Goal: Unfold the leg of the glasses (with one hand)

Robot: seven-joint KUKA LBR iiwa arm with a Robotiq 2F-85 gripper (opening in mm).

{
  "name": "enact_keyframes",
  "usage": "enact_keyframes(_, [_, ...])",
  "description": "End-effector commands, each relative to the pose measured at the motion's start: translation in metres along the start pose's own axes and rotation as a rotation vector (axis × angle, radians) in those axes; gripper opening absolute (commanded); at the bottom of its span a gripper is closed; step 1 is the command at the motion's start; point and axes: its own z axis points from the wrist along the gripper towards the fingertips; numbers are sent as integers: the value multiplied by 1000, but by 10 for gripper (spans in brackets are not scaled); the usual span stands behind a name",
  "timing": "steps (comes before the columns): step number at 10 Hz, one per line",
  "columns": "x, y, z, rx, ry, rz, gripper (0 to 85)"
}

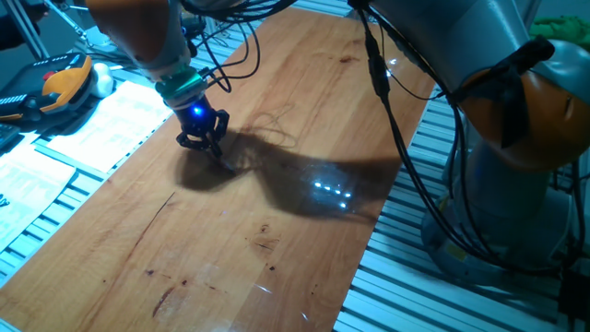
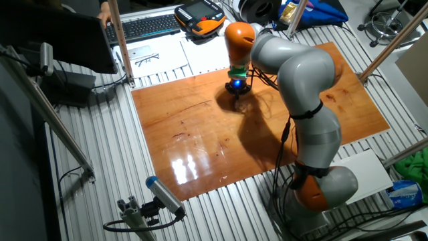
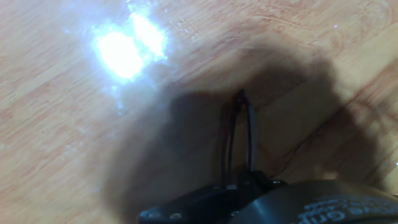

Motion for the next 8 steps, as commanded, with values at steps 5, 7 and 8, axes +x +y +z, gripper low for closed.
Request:
enact_keyframes(5, [-5,-7,-6,-180,70,77,0])
enact_keyframes(7, [-9,-11,-10,-243,90,94,0])
enact_keyframes(8, [-9,-12,-11,-239,74,86,0])
